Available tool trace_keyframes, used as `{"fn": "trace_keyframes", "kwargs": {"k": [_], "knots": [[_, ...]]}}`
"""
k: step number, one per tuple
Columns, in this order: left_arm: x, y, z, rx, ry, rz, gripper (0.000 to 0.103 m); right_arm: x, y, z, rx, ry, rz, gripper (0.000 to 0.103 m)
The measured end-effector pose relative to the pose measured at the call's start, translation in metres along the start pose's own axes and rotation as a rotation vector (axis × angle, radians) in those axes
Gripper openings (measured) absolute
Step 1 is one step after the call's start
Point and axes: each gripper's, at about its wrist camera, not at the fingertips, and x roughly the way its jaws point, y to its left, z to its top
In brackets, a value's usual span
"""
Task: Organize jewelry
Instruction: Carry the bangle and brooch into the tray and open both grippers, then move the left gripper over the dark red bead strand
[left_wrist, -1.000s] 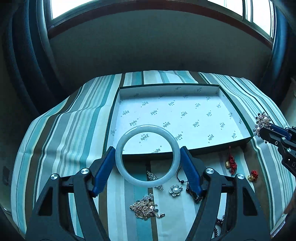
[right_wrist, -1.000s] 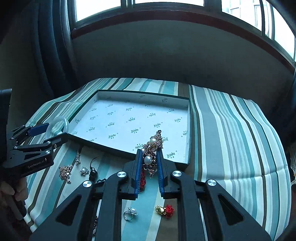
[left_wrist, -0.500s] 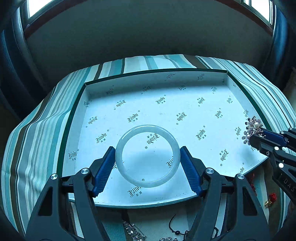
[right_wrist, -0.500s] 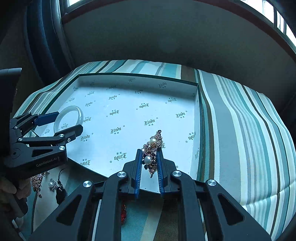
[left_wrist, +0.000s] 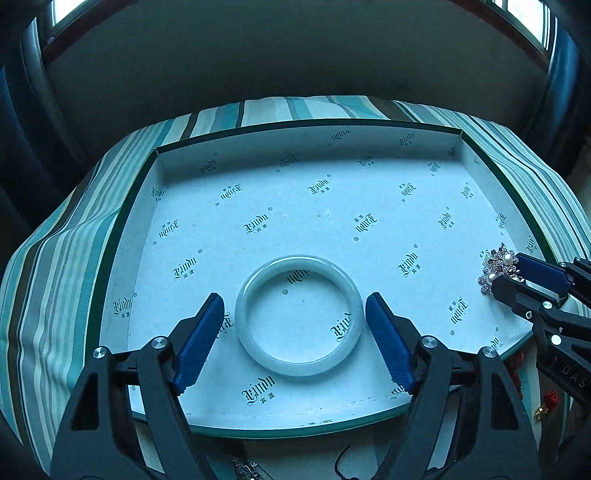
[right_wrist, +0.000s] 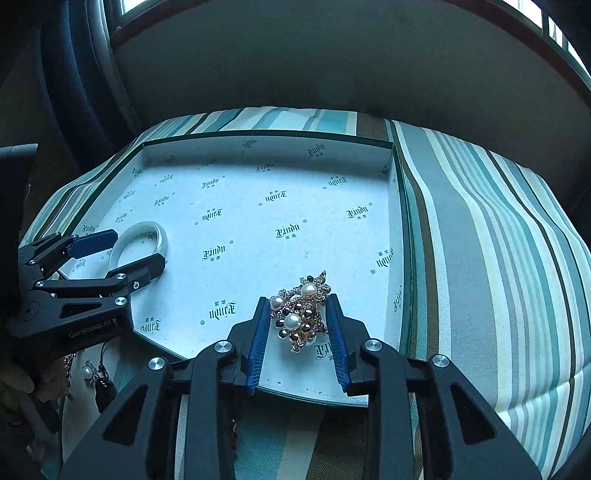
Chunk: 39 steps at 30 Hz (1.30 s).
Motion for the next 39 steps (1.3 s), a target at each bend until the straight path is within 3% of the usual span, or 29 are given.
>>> {"fn": "trace_keyframes", "kwargs": {"k": [7,15,31,39], "knots": [[-0.011,0.003,0.003,-0.007,-0.022,0.016,0.083,-0.011,0.003,0.002,-0.010,-0.021,-0.007,0.040],[-0.058,0.015,-0.013,-0.012,-0.053,0.027,0.083,-0.051,0.015,-0.006,-0.050,-0.045,-0.015,0.040],[-0.132,-0.001,-0.102,-0.010,-0.008,-0.013,0.083,-0.102,0.031,-0.105,-0.055,0.071,-0.027,0.040],[-0.147,-0.024,-0.131,0.005,0.014,-0.020,0.083,-0.117,0.022,-0.129,-0.051,0.096,-0.025,0.040]]}}
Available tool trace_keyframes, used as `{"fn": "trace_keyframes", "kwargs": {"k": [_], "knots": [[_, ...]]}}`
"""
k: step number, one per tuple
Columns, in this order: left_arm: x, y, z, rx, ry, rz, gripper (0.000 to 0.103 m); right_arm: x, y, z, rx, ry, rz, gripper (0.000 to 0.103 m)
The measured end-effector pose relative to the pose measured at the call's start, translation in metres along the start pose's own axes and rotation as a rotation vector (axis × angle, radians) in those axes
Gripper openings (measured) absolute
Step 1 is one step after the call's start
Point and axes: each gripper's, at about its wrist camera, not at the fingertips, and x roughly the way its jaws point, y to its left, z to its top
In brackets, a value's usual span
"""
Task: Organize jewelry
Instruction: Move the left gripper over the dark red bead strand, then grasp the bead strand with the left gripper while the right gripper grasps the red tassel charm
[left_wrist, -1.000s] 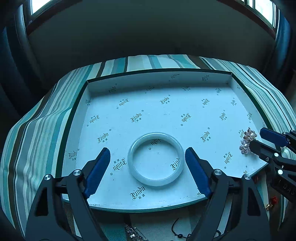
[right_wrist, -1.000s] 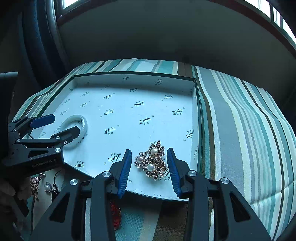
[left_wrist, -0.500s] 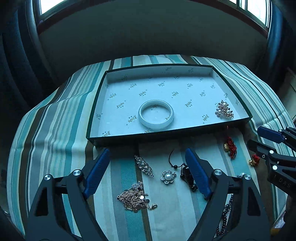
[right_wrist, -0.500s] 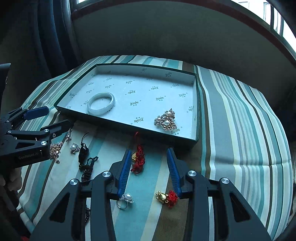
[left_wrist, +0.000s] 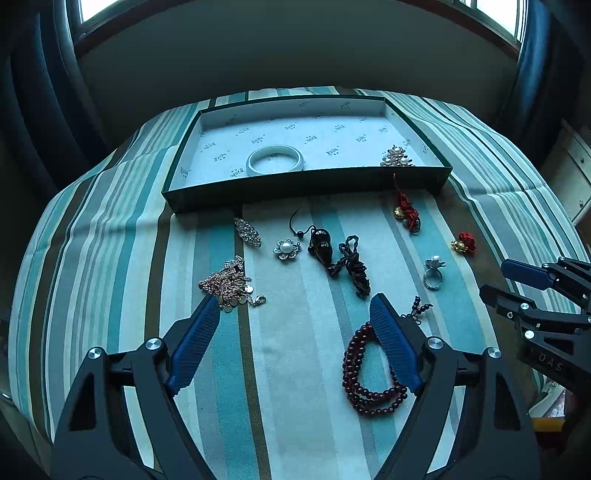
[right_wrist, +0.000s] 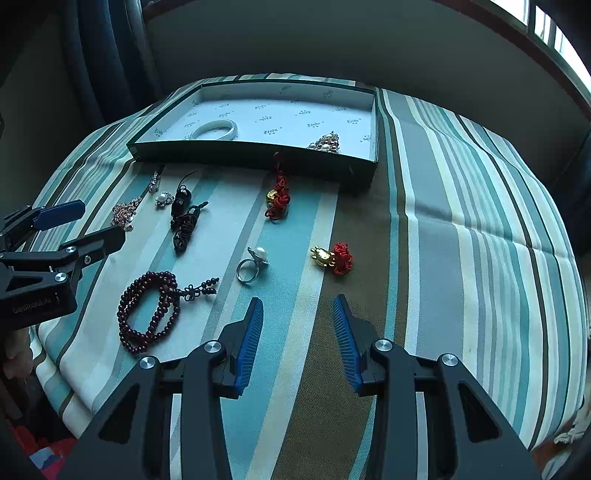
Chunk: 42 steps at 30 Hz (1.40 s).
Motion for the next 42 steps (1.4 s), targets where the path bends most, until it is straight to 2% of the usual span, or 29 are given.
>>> {"fn": "trace_keyframes", "kwargs": {"k": [12,29,33,38,40,42], "knots": [[0.007,-0.039,-0.020,0.060,0.046,-0.030,0.083,-0.008,-0.015,-0.014,0.010,0.005,0.022,0.040],[0.028,-0.044,-0.030,0.082,0.118,-0.029,0.082,-0.005,-0.015,-0.015,0.013,0.017,0.032,0.040],[0.030,-0.046,-0.031,0.084,0.129,-0.039,0.074,-0.005,-0.015,-0.014,0.012,0.017,0.031,0.040],[0.030,-0.046,-0.032,0.083,0.132,-0.054,0.070,-0.005,-0.015,-0.014,0.012,0.019,0.031,0.040],[0.029,-0.047,-0.032,0.084,0.131,-0.071,0.062,-0.005,-0.015,-0.014,0.011,0.019,0.030,0.040],[0.028,-0.048,-0.032,0.089,0.128,-0.078,0.060,-0.005,-0.015,-0.014,0.012,0.019,0.030,0.040]]}}
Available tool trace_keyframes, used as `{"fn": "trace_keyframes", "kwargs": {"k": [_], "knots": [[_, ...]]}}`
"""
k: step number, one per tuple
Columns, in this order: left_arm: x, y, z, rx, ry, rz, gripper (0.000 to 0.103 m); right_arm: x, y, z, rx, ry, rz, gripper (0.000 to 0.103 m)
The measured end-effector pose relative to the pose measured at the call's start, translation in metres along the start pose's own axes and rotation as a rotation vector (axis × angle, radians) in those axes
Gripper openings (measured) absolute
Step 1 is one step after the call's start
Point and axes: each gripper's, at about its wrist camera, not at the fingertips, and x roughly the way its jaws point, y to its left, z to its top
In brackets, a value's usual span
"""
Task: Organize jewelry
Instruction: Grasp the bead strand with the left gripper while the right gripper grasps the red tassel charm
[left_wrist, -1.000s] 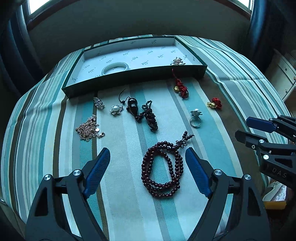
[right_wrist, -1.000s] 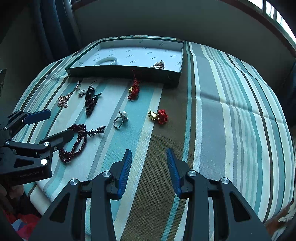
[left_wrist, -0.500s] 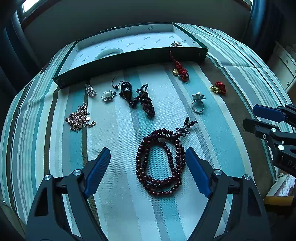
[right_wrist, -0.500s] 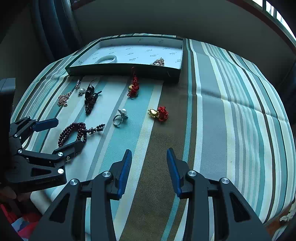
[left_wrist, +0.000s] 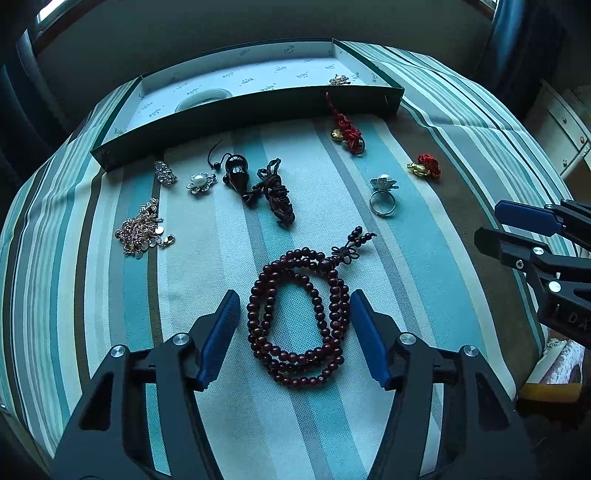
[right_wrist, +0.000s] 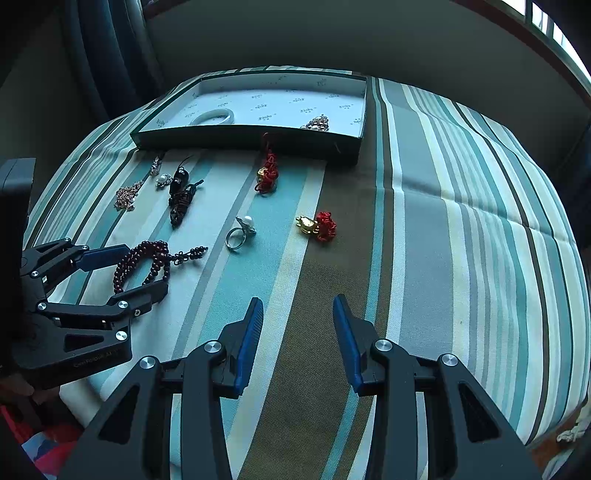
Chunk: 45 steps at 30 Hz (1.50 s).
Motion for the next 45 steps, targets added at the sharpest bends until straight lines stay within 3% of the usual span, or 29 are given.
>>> {"fn": "trace_keyframes", "kwargs": {"k": [5,7,14,16,32,45], "knots": [[-0.002,-0.003,-0.001,0.023,-0.014,-0.017,0.039,0.000,0.000,0.000,0.000,0.001,0.000,0.040],[-0.003,-0.003,0.000,0.030,-0.020,-0.031,0.022,0.001,0.001,-0.001,-0.002,0.002,-0.001,0.040],[-0.004,-0.003,0.000,0.039,-0.028,-0.020,0.021,0.003,0.001,-0.002,-0.001,0.004,-0.001,0.040],[-0.007,-0.002,0.000,0.044,-0.043,-0.026,0.011,0.003,0.001,-0.002,-0.002,0.004,-0.001,0.040],[-0.023,0.026,0.002,-0.002,-0.091,0.029,0.011,0.005,0.001,0.003,0.002,0.002,-0.005,0.040],[-0.031,0.065,0.013,-0.076,-0.129,0.103,0.011,0.029,-0.002,0.040,-0.004,-0.015,-0.020,0.040]]}}
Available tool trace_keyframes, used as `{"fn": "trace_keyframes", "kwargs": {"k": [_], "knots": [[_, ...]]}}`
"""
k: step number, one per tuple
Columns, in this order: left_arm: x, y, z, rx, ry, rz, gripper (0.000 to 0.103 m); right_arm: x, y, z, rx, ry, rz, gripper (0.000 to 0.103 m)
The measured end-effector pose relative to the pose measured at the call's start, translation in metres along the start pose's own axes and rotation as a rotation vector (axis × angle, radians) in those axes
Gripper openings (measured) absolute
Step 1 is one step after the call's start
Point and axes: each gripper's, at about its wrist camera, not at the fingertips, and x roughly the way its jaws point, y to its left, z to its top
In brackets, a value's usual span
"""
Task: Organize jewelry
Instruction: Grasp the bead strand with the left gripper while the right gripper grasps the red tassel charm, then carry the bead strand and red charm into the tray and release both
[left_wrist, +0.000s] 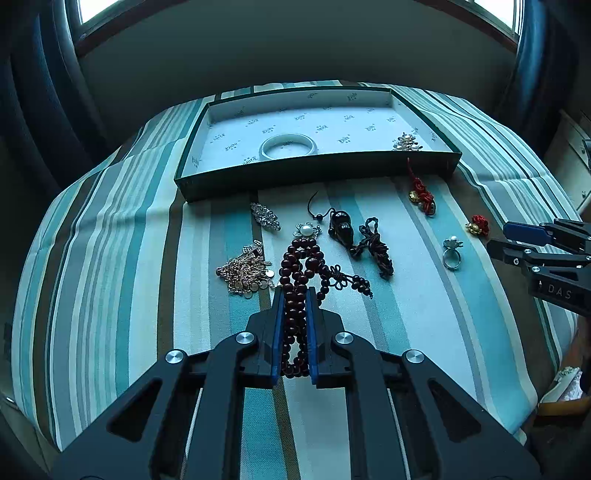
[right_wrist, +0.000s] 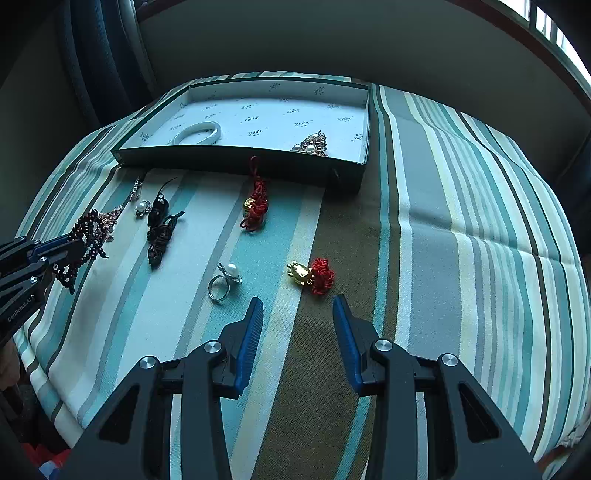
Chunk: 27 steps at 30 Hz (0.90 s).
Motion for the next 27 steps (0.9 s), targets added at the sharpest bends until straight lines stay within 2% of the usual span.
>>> {"fn": "trace_keyframes", "kwargs": {"k": [7,14,18,20,27], "knots": [[0.009,0.016,0.004,-0.029,0.011,0.027,0.011,0.016,-0.002,0.013,-0.012,0.009,-0.019,0.040],[0.017,0.025,0.006,-0.044,0.023,0.039,0.011,0.023,-0.002,0.011,-0.021,0.027,-0.006,0.024],[0.020,0.027,0.007,-0.046,0.026,0.042,0.011,0.023,0.001,0.010,-0.034,0.022,-0.009,0.022],[0.020,0.028,0.008,-0.047,0.025,0.045,0.011,0.022,0.002,0.010,-0.038,0.022,-0.009,0.014],[0.018,0.032,0.012,-0.051,0.014,0.053,0.011,0.016,0.007,0.011,-0.048,0.005,-0.007,0.014]]}}
